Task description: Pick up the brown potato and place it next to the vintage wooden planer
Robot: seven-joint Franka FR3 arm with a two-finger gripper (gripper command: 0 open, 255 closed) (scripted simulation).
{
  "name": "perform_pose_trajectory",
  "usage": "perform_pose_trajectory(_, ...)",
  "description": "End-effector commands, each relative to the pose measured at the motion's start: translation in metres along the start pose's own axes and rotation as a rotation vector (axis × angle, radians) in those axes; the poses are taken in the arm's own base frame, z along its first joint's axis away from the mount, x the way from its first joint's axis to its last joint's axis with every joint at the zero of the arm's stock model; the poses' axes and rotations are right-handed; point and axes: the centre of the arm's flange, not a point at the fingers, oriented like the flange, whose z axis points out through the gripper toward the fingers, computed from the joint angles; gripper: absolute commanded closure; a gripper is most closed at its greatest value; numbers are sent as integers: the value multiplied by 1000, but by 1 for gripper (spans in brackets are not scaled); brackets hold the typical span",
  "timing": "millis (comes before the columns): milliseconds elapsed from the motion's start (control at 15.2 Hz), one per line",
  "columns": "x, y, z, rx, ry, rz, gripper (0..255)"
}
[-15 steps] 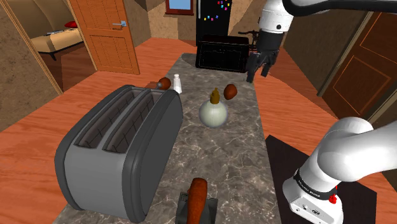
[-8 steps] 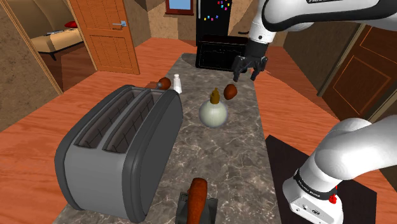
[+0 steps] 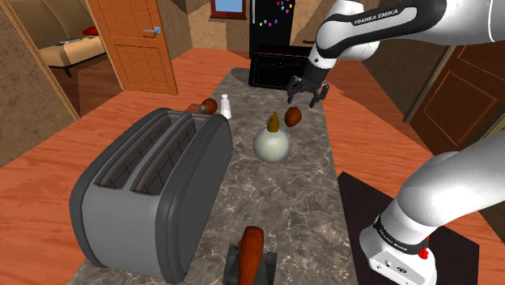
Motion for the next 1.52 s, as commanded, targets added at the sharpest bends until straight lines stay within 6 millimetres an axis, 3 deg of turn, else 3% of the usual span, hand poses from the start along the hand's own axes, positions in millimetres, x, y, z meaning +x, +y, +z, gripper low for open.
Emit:
perform_pose_trajectory(0,20,13,14,21,20,83,0)
perform_pose_trajectory(330,62,44,50,73,64,282,0)
perform_pose_trajectory(858,65,42,89,73,64,282,0)
perform_pose_trajectory(1386,65,42,89,73,64,282,0)
perform_pose_trajectory(1452,65,42,89,73,64,282,255)
